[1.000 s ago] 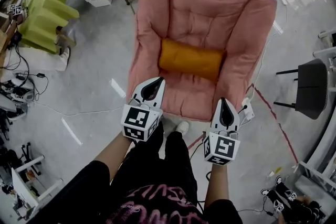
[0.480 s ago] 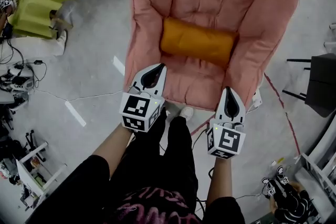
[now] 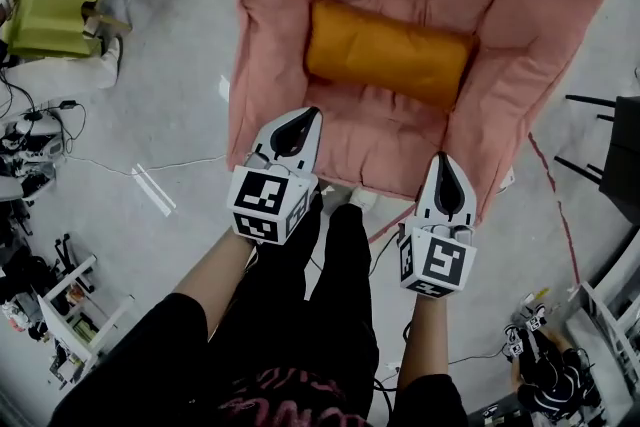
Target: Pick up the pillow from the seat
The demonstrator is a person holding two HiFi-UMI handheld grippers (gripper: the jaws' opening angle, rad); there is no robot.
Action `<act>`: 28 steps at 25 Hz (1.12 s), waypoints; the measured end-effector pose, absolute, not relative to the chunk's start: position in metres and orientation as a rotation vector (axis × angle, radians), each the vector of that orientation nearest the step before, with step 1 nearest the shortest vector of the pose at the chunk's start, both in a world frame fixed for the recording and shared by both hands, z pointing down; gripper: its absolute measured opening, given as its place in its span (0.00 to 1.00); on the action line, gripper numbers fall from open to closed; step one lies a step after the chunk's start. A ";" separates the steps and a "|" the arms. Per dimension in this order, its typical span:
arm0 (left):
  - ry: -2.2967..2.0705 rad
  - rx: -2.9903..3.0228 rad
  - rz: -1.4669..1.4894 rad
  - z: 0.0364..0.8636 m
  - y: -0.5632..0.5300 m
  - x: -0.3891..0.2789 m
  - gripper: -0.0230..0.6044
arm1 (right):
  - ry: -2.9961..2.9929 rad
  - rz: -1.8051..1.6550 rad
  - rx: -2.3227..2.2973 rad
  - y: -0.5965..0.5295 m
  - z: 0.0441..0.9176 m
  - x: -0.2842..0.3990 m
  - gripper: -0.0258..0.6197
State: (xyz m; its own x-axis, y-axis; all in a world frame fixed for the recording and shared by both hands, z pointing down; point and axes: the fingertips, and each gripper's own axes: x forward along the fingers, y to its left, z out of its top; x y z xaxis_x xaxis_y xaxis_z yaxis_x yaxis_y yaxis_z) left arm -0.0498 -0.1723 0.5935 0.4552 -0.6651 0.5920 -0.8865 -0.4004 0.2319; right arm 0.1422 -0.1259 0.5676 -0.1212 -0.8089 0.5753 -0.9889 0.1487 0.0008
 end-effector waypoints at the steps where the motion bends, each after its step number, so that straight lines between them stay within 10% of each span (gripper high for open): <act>1: -1.293 2.181 0.562 0.600 -0.172 -0.050 0.05 | -1.987 0.540 1.706 -0.127 0.574 0.141 0.07; 19: -1.277 2.147 0.567 0.646 -0.198 -0.049 0.05 | -2.010 0.554 1.675 -0.161 0.616 0.134 0.07; 26: -1.229 2.152 0.567 0.658 -0.212 -0.035 0.24 | -2.010 0.608 1.678 -0.178 0.631 0.142 0.08; 28: -1.213 2.158 0.582 0.664 -0.215 -0.031 0.28 | -2.011 0.637 1.661 -0.181 0.637 0.145 0.23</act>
State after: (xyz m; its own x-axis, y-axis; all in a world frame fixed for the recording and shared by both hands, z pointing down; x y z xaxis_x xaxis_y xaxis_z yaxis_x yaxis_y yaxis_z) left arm -0.0308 -0.2153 0.6637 0.4888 -0.6103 0.6234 -0.8682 -0.4102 0.2792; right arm 0.1447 -0.1805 0.6373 -0.1713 -0.7745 0.6090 -0.9838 0.1671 -0.0642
